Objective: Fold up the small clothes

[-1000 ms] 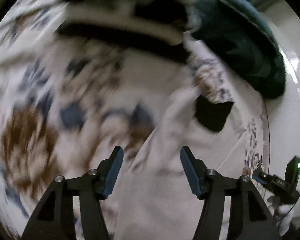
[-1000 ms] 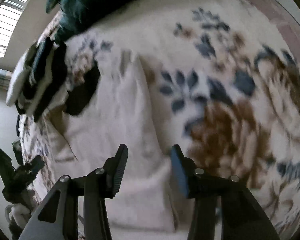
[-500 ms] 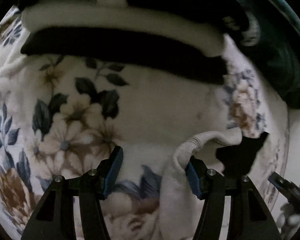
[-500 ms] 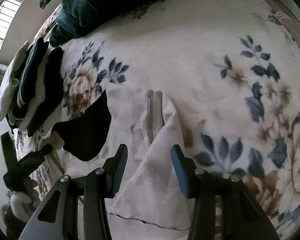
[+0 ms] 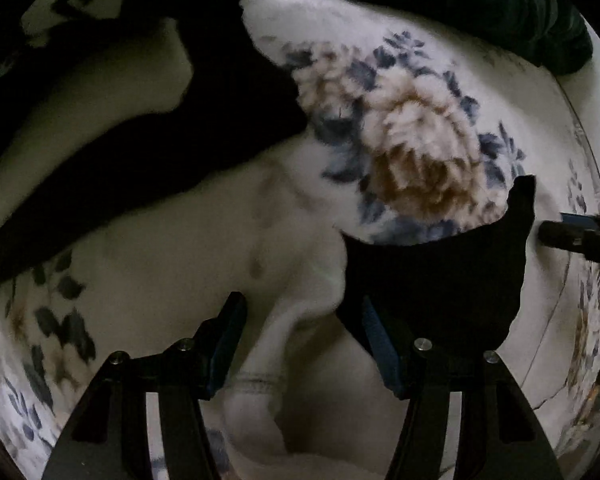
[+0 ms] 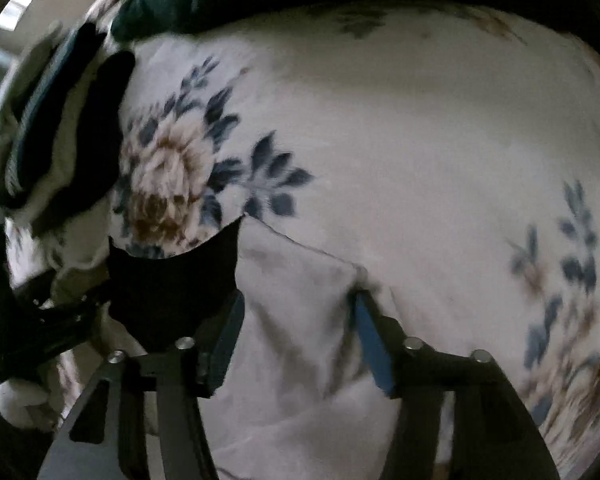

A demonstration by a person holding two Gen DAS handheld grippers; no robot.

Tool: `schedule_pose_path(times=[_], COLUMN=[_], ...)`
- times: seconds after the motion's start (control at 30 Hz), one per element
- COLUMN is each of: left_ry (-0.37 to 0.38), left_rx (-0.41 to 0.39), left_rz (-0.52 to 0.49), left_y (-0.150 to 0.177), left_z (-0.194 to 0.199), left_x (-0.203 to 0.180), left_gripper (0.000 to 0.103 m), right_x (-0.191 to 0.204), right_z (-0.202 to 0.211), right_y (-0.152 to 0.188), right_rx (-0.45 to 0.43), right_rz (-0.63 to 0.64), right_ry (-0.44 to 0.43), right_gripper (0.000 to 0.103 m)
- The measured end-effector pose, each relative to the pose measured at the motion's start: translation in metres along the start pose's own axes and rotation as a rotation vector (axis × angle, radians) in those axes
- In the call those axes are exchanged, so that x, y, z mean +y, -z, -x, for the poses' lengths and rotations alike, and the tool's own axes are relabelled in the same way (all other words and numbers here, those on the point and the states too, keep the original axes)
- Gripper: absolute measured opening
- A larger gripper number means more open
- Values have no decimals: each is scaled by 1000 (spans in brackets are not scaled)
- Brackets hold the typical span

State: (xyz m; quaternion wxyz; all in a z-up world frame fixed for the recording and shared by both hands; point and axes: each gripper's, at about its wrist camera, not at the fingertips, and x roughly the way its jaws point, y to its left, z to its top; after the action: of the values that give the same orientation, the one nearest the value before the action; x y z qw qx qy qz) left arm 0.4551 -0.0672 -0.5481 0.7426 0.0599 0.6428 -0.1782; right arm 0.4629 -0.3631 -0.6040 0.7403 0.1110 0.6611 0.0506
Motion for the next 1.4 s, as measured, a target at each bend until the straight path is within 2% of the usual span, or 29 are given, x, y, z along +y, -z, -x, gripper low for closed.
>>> schedule_pose_path(times=[0.03, 0.1, 0.13, 0.17, 0.2, 0.23, 0.27, 0.3, 0.5, 0.6, 0.67, 0.77, 0.87, 1.03, 1.17, 1.23, 1.27, 1.3, 1.33, 1.4], left_ry=[4, 16, 20, 30, 35, 35, 39, 46, 66, 93, 98, 114, 128, 119, 124, 125, 148, 153, 150, 179], left_rx=[-23, -46, -58, -68, -78, -88, -96, -106, -214, -278, -311, -339, -329, -226, -118, -22, 14, 30, 46, 61], left_rz=[-6, -24, -30, -30, -25, -24, -25, -25, 19, 64, 82, 117, 149, 185, 228, 236, 243, 248, 259, 295], left_y=[0, -1, 0, 1, 3, 2, 4, 6, 29, 44, 52, 84, 134, 210, 247, 267, 278, 287, 297, 314], left_z=[3, 8, 12, 14, 17, 20, 23, 27, 74, 108, 125, 147, 163, 147, 116, 99, 94, 96, 99, 107], left_x=[-1, -3, -3, -3, -2, -5, -4, -5, -5, -10, -12, -20, -23, -36, -30, -25, -21, -18, -14, -4], left_gripper=[35, 6, 6, 5, 5, 5, 4, 4, 4, 4, 4, 4, 4, 4, 9, 10, 10, 17, 28, 37], right_x=[4, 8, 9, 10, 11, 12, 11, 11, 17, 27, 31, 40, 41, 35, 15, 5, -1, -4, -9, -18], right_z=[-6, -16, -17, -16, -14, -10, -6, -2, 40, 73, 96, 122, 136, 125, 92, 79, 72, 69, 66, 69], right_y=[-4, -9, -10, -10, -10, -8, -6, -4, 18, 43, 66, 108, 162, 252, 300, 312, 317, 320, 322, 330], right_rx=[13, 37, 44, 33, 17, -1, -10, -22, -144, -221, -268, -320, -329, -254, -121, -60, -8, 27, 59, 92], right_rz=[21, 44, 48, 59, 67, 71, 59, 44, 5, -1, -7, -13, -36, -62, -97, -126, -139, -148, -156, -173], right_ry=[19, 48, 56, 62, 71, 78, 72, 61, 63, 66, 65, 66, 45, 36, 13, -1, -33, -36, -37, -55], right_gripper=[60, 60, 60, 55, 31, 16, 7, 6, 6, 5, 5, 5, 5, 4, 4, 6, 9, 13, 16, 37])
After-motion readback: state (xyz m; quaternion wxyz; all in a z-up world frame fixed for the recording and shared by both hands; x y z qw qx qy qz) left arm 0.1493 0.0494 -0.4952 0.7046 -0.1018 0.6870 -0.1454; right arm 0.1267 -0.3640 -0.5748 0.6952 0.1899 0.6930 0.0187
